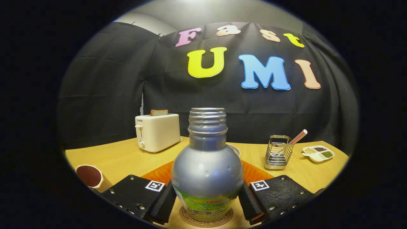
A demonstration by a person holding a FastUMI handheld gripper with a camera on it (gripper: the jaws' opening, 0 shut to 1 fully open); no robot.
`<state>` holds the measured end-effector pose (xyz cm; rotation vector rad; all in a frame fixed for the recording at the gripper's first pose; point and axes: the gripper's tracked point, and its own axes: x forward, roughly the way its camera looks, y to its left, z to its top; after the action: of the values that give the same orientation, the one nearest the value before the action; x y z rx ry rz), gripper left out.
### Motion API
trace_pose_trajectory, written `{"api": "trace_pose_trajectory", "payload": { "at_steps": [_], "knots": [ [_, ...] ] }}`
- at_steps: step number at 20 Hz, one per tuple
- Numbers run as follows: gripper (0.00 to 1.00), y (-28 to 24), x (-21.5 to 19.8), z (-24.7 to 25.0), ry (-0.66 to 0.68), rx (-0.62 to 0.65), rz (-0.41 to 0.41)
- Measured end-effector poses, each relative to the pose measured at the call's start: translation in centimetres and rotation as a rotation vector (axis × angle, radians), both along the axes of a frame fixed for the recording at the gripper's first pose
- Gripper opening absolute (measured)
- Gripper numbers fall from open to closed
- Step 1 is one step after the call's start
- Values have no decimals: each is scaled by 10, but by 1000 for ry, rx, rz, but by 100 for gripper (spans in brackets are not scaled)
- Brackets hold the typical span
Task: Take the bottle from table, then pour the juice into the cup, finally place the bottle on the coaster
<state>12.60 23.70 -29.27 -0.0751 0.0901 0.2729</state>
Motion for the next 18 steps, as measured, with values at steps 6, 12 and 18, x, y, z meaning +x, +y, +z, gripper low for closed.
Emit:
{"api": "trace_pose_trajectory", "payload": {
  "at_steps": [6, 12, 18],
  "knots": [
    [98, -3, -13, 47, -62, 48, 8],
    [98, -60, -56, 139, -78, 26, -111],
    [99, -133, -90, 237, -109, 94, -236]
  ]
}}
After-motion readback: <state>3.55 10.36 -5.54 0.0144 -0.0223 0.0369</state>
